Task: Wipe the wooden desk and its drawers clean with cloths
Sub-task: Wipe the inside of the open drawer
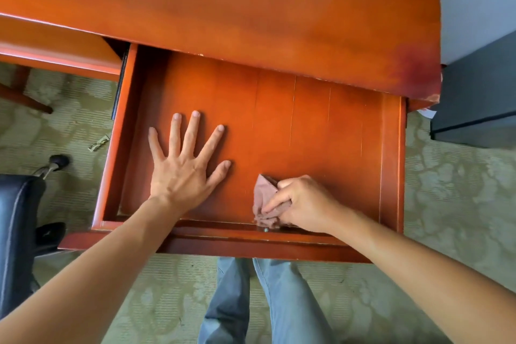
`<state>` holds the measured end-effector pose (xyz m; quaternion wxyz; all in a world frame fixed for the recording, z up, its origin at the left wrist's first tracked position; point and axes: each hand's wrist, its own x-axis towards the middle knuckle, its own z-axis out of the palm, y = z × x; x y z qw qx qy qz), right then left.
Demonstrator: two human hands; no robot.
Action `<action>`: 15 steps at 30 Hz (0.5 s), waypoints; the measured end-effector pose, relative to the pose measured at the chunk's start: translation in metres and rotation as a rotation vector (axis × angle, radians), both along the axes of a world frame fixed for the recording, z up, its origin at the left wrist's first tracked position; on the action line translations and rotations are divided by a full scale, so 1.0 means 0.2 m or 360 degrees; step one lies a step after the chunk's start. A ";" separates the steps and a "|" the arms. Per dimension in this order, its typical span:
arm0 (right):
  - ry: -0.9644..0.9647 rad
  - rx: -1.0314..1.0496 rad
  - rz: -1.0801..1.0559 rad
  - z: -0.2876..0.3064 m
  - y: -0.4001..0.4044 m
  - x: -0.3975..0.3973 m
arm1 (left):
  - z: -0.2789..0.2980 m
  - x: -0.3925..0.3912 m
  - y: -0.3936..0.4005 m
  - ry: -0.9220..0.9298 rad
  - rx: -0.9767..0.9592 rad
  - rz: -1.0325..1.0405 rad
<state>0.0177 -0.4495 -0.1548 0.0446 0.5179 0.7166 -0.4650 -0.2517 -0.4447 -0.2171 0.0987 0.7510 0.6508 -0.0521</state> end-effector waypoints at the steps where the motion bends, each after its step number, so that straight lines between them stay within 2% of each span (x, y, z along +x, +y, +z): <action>1: -0.0095 -0.0106 -0.0053 0.01 -0.01 0.13 | 0.00 0.00 0.00 0.0002 -0.0007 -0.0001; 5: -0.0630 -0.0281 -0.0244 0.15 -0.02 0.59 | 0.00 0.01 0.00 0.0007 -0.0023 0.0005; 8: -0.0699 -0.0209 -0.0217 0.18 -0.05 0.64 | 0.01 0.01 0.01 0.0020 -0.0042 -0.0005; 9: -0.0663 -0.0147 -0.0226 0.17 -0.07 0.58 | 0.01 0.00 0.01 0.0023 -0.0050 -0.0008; 12: -0.0243 0.0056 -0.0356 0.07 -0.16 0.31 | 0.01 0.00 0.01 0.0024 -0.0056 -0.0019; 15: 0.0045 0.0244 -0.0183 -0.01 -0.20 -0.03 | 0.00 -0.01 0.00 0.0015 -0.0036 -0.0011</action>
